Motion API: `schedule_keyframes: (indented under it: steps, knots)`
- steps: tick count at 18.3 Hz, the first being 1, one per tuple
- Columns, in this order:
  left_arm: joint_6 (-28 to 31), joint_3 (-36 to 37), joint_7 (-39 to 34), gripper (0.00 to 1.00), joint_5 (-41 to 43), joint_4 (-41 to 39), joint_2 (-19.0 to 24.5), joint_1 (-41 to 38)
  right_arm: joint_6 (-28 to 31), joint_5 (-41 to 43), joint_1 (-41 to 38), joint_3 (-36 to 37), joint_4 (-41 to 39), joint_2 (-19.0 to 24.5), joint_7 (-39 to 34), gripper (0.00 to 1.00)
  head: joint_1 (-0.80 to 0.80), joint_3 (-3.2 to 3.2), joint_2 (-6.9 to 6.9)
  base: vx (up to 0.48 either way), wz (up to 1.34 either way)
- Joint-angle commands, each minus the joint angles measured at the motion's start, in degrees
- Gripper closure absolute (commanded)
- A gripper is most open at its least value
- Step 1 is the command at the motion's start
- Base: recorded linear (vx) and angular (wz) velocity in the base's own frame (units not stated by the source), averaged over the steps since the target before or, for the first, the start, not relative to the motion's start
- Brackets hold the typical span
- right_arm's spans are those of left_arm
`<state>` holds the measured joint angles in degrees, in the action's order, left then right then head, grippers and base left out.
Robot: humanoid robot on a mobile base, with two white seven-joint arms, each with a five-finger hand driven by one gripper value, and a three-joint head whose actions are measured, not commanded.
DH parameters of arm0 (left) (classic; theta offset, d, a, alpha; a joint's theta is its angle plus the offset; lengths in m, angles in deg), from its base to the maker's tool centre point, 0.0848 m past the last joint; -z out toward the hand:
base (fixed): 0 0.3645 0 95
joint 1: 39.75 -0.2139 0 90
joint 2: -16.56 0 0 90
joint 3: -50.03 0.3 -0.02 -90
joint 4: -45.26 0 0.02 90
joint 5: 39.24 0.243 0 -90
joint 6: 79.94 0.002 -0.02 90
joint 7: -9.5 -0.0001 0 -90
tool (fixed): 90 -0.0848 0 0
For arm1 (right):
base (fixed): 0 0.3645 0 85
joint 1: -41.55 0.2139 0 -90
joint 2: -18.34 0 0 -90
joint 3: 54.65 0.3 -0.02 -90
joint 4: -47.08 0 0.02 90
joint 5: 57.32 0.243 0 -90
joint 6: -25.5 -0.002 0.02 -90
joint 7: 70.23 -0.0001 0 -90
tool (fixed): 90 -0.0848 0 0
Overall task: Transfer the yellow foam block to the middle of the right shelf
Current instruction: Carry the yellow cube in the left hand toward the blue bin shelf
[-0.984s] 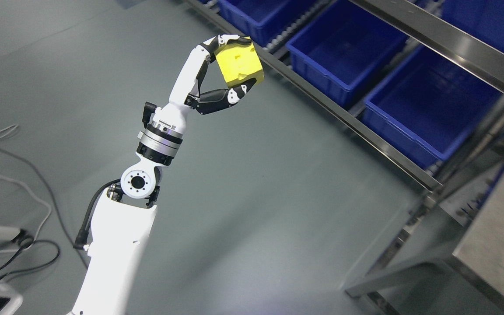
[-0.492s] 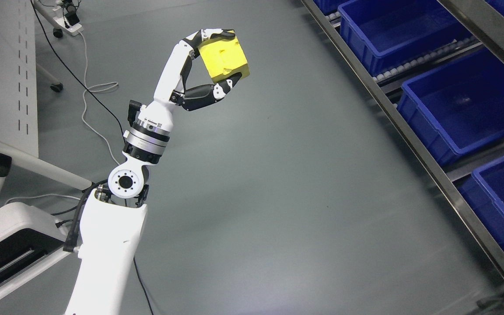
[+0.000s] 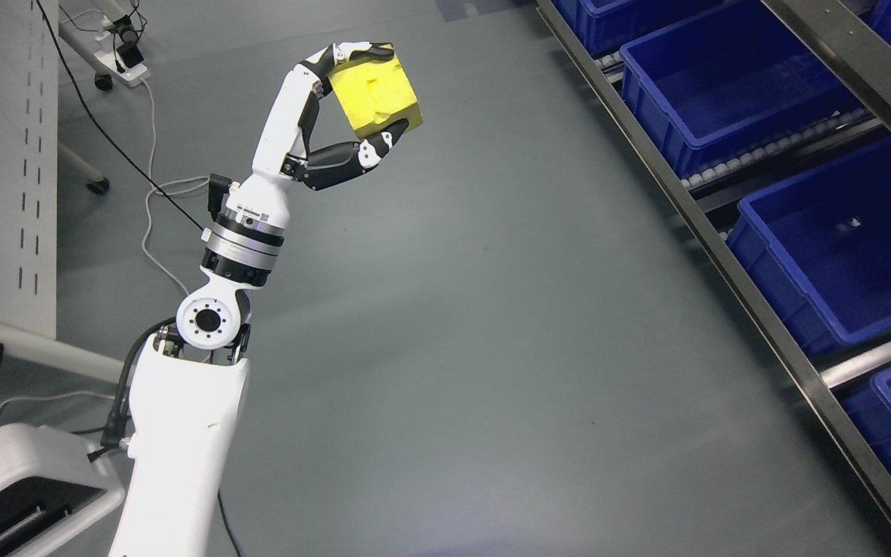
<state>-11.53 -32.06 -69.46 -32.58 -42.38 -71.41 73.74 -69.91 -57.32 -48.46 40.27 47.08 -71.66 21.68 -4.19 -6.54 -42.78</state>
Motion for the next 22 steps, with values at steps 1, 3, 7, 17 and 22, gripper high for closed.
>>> schedule_keyframes:
  steps: [1, 3, 7, 17, 22]
  knots:
    - [0.0, -1.5, 0.0, 0.99, 0.0, -0.2, 0.3, 0.0, -0.1, -0.2, -0.1, 0.0, -1.0, -1.0, 0.0, 0.0, 0.0, 0.0, 0.0, 0.389, -0.06]
    - [0.0, -1.5, 0.0, 0.99, 0.0, -0.2, 0.3, 0.0, 0.0, -0.2, -0.1, 0.0, -1.0, -1.0, 0.0, 0.0, 0.0, 0.0, 0.0, 0.394, -0.08]
    - [0.1, -1.4, 0.0, 0.99, 0.0, -0.2, 0.3, 0.2, 0.0, -0.2, -0.1, 0.0, -1.0, -1.0, 0.0, 0.0, 0.0, 0.0, 0.0, 0.485, -0.15]
    - [0.6, -1.0, 0.0, 0.99, 0.0, 0.7, -0.6, 1.2, 0.0, -0.2, -0.1, 0.0, -1.0, -1.0, 0.0, 0.0, 0.0, 0.0, 0.0, 0.567, -0.34]
    - [0.7, -1.0, -0.1, 0.99, 0.0, 0.8, -0.7, 1.4, -0.1, -0.2, -0.1, 0.0, -1.0, -1.0, 0.0, 0.0, 0.0, 0.0, 0.0, 0.486, -0.73]
